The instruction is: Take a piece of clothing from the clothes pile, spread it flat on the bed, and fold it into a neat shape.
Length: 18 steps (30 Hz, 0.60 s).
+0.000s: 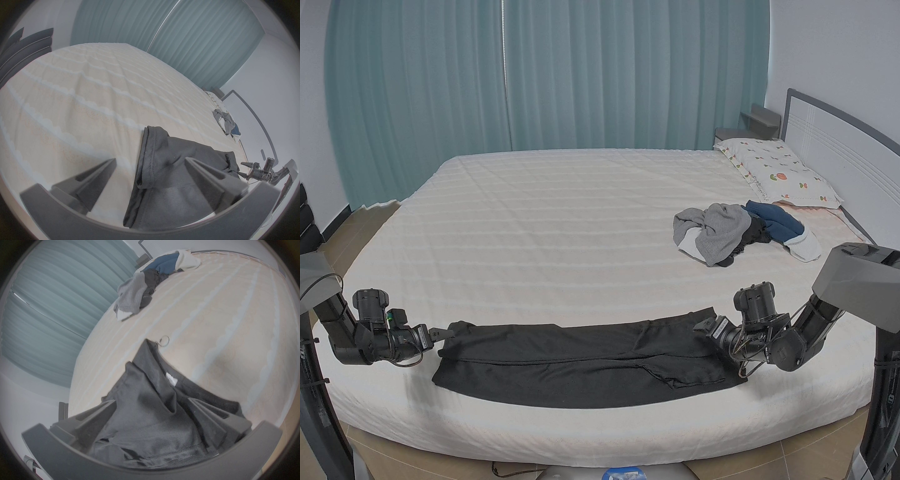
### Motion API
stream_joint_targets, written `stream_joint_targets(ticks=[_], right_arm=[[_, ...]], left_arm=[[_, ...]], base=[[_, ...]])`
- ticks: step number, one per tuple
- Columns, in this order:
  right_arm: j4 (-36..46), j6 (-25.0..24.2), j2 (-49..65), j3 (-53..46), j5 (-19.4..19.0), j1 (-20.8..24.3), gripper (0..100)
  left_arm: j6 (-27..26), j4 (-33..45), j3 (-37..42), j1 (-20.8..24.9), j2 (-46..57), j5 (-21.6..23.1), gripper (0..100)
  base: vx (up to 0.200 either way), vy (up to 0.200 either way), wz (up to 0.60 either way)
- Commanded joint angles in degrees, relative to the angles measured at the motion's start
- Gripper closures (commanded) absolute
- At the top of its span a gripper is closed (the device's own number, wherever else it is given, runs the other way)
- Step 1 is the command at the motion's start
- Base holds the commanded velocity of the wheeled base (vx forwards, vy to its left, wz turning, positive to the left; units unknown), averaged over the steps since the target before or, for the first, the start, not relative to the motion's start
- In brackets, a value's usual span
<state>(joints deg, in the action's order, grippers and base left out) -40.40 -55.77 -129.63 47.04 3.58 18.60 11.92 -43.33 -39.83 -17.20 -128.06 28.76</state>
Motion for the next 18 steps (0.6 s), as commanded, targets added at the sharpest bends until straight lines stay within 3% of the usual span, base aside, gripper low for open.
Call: stream_joint_targets(ticks=[1, 3, 7, 8, 9, 13, 18], right_arm=[[0.2, 0.0, 3.4, 0.7, -0.7, -1.9, 0], [0.2, 0.0, 4.0, 0.9, -2.3, -3.0, 0], [0.0, 0.0, 3.1, 1.6, -4.1, -4.4, 0], [0.0, 0.0, 3.1, 1.6, -4.1, -4.4, 0], [-0.2, 0.0, 2.2, 1.8, -5.1, -4.9, 0], [-0.2, 0.0, 1.3, 2.0, -7.4, -6.2, 0], [-0.1, 0.3, 0.5, 3.2, -8.9, -7.1, 0]], left_arm=[[0.8, 0.9, -1.0, 0.2, 2.0, 0.1, 0], [3.1, 0.7, -2.6, 0.9, 1.5, -0.2, 0], [12.8, 0.8, -7.3, 4.2, 0.4, -2.4, 0], [12.8, 0.8, -7.3, 4.2, 0.4, -2.4, 0], [16.5, 0.8, -10.3, 6.0, -1.6, -5.3, 0], [17.2, 0.6, -14.1, 8.1, -6.8, -10.3, 0], [17.2, 0.8, -15.5, 9.4, -8.4, -11.6, 0]], base=[[0.0, 0.0, 0.0], [0.0, 0.0, 0.0], [0.0, 0.0, 0.0], [0.0, 0.0, 0.0], [0.0, 0.0, 0.0], [0.0, 0.0, 0.0], [0.0, 0.0, 0.0]])
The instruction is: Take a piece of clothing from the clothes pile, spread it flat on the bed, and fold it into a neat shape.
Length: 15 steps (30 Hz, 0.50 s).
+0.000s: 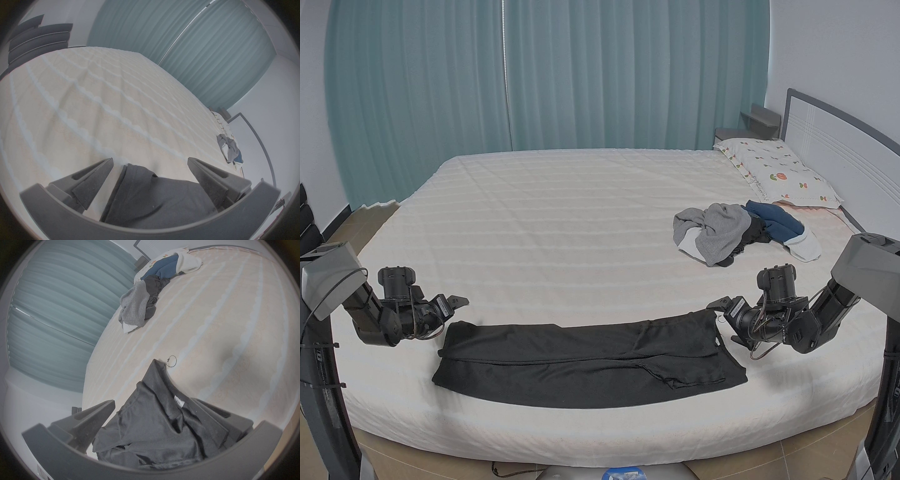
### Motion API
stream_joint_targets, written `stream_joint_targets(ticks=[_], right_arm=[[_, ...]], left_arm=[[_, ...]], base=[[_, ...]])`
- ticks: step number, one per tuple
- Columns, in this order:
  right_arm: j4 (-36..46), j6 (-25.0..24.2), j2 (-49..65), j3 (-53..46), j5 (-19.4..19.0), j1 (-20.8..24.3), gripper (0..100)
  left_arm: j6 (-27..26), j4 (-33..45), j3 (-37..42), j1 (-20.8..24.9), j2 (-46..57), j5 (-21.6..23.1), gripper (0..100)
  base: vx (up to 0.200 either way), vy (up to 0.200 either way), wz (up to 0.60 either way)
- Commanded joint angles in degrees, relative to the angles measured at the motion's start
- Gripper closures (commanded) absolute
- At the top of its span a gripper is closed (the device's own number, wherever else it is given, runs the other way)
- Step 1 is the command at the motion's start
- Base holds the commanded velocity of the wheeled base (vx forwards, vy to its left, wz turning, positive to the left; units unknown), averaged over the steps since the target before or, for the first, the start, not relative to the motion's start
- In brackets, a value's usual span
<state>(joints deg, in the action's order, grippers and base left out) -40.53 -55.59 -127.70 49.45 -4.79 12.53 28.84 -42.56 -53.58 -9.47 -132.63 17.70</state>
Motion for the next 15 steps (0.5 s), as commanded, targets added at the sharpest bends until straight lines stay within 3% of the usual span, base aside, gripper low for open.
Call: stream_joint_targets(ticks=[1, 10, 11, 15], right_arm=[[-0.1, 0.1, -1.5, 1.0, -0.5, -1.0, 0], [0.0, 0.4, -2.7, 2.2, -0.6, -0.8, 0], [0.0, 0.4, -2.7, 2.2, -0.6, -0.8, 0], [0.0, 1.0, -4.5, 3.7, -0.5, -0.8, 0]], left_arm=[[0.2, 0.0, -1.8, 1.7, -3.9, -0.6, 0], [0.1, 0.0, -2.0, 1.8, -3.9, -1.7, 0], [0.1, 0.0, -2.0, 1.8, -3.9, -1.7, 100], [0.0, -0.3, -2.3, 1.8, -4.0, -3.2, 100]], base=[[0.0, 0.0, 0.0], [0.0, 0.0, 0.0], [0.0, 0.0, 0.0], [0.0, 0.0, 0.0]])
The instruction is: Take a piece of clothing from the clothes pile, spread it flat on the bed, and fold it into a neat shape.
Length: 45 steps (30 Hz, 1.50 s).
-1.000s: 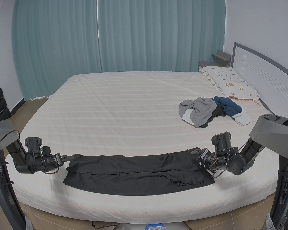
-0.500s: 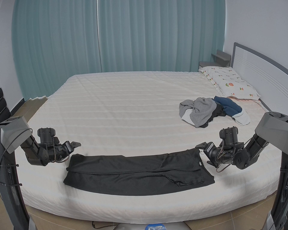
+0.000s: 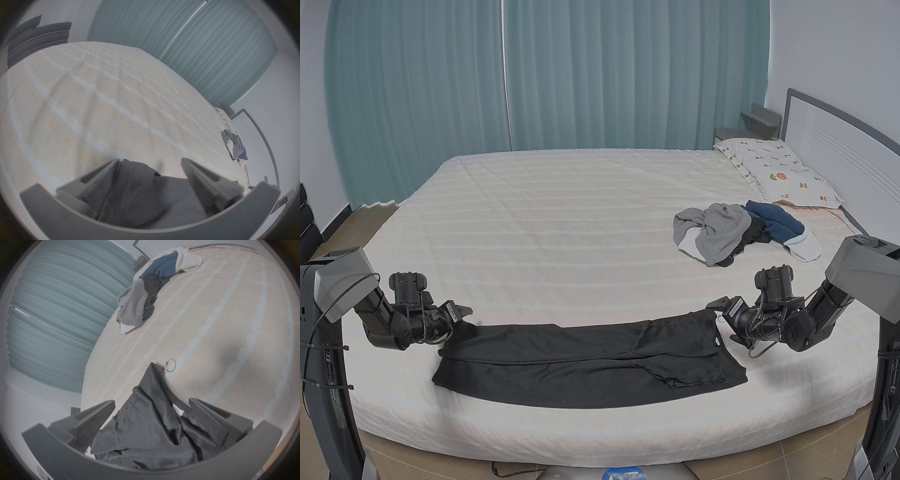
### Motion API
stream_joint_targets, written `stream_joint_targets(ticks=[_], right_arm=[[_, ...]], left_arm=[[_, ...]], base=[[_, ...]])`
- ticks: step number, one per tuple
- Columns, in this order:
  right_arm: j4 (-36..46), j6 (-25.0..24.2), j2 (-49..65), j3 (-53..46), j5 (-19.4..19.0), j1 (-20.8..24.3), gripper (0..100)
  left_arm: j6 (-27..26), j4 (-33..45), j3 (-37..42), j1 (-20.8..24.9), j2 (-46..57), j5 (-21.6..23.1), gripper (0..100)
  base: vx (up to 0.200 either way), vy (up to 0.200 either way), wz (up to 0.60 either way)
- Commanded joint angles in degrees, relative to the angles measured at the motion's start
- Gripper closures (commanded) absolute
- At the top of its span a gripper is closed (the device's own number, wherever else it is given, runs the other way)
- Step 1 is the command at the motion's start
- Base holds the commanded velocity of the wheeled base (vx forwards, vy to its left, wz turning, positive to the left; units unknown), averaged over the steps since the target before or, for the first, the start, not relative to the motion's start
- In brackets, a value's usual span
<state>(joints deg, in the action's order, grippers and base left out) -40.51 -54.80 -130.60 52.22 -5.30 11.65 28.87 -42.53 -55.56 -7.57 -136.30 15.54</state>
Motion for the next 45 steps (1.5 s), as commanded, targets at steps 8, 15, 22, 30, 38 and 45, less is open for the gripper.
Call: stream_joint_targets(ticks=[8, 15, 22, 30, 38, 45], right_arm=[[-0.2, 1.1, -3.3, 2.9, 0.3, -0.1, 0], [-0.3, 1.1, -4.1, 3.2, 0.0, 0.1, 0], [-0.3, 1.4, -4.1, 3.2, -0.1, -0.1, 0], [-0.3, 1.3, -3.2, 2.4, -1.6, -0.1, 0], [-0.7, 1.1, -2.6, 1.5, -3.8, -0.5, 0], [-8.3, 0.8, -2.6, -1.8, -6.6, -1.9, 0]], left_arm=[[1.8, -0.7, -3.7, -0.7, -1.9, -5.1, 100], [7.7, -0.3, -6.0, -1.0, -2.0, -8.0, 100], [7.9, -0.2, -5.6, -1.5, -2.1, -7.8, 100], [7.5, 0.7, -3.5, -2.2, -1.2, -3.9, 100], [5.2, 1.0, -2.9, -2.2, -0.9, -1.5, 0], [3.1, 0.9, -0.4, -1.0, -0.4, -1.3, 0]], base=[[0.0, 0.0, 0.0], [0.0, 0.0, 0.0], [0.0, 0.0, 0.0], [0.0, 0.0, 0.0], [0.0, 0.0, 0.0], [0.0, 0.0, 0.0]])
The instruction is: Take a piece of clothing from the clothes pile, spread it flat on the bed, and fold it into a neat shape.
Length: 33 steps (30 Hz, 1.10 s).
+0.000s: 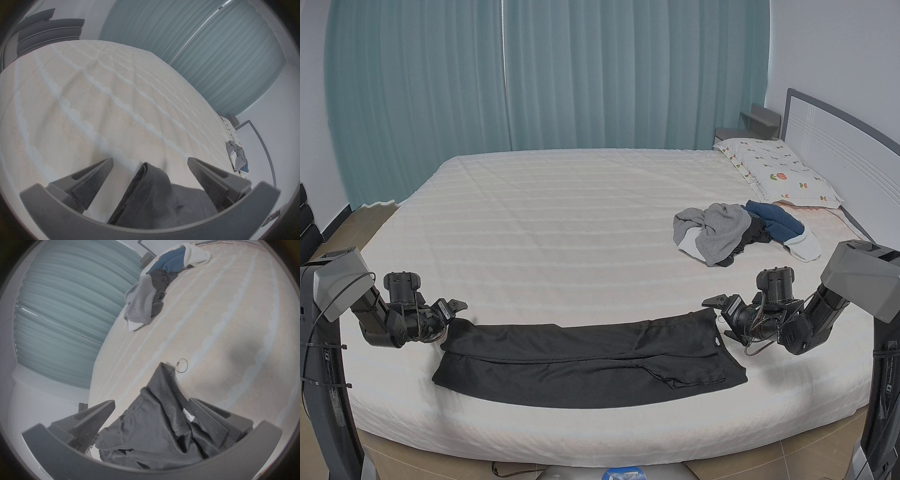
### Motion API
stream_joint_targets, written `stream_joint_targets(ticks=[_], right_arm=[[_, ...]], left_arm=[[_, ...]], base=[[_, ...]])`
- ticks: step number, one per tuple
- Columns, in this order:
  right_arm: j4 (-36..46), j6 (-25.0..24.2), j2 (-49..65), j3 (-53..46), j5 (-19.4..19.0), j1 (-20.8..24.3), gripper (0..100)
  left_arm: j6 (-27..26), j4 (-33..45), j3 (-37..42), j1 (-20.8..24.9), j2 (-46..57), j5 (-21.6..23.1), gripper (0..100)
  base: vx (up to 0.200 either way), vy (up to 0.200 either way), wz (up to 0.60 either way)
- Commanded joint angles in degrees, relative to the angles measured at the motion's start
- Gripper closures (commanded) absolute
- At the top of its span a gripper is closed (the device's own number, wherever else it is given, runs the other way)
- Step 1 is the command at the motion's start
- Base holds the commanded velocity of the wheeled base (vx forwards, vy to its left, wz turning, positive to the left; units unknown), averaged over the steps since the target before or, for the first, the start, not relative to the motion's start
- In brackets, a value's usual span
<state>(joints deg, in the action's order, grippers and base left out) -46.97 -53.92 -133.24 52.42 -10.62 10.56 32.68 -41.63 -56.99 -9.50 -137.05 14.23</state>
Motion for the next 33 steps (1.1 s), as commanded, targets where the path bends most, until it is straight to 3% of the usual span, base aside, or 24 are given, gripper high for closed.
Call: stream_joint_targets(ticks=[1, 4, 5, 18, 23, 33], right_arm=[[-2.5, 0.0, -0.1, -2.5, -2.0, -1.0, 0], [-3.8, 0.0, -1.5, -3.1, -2.9, -1.1, 0], [-4.2, 0.0, -1.9, -3.2, -2.8, -1.1, 0], [-5.5, -0.1, -2.1, -3.4, -3.0, -1.1, 0], [-5.5, -0.2, -1.8, -3.4, -3.1, -0.8, 0], [-5.6, -0.1, -2.3, -2.8, -3.2, -0.6, 0]], left_arm=[[-1.0, 0.0, 1.1, 1.3, 0.4, 0.0, 0], [-1.6, 0.1, 1.4, 1.8, 0.1, 0.0, 0], [-1.8, 0.0, 1.6, 1.8, 0.1, 0.0, 100], [-1.9, -0.4, 1.0, 0.8, 0.3, -1.2, 100], [2.3, -0.6, 0.1, 0.5, 0.5, -2.4, 100], [2.4, -0.6, 0.1, 0.6, 0.0, -2.3, 100]], base=[[0.0, 0.0, 0.0], [0.0, 0.0, 0.0], [0.0, 0.0, 0.0], [0.0, 0.0, 0.0], [0.0, 0.0, 0.0], [0.0, 0.0, 0.0]])
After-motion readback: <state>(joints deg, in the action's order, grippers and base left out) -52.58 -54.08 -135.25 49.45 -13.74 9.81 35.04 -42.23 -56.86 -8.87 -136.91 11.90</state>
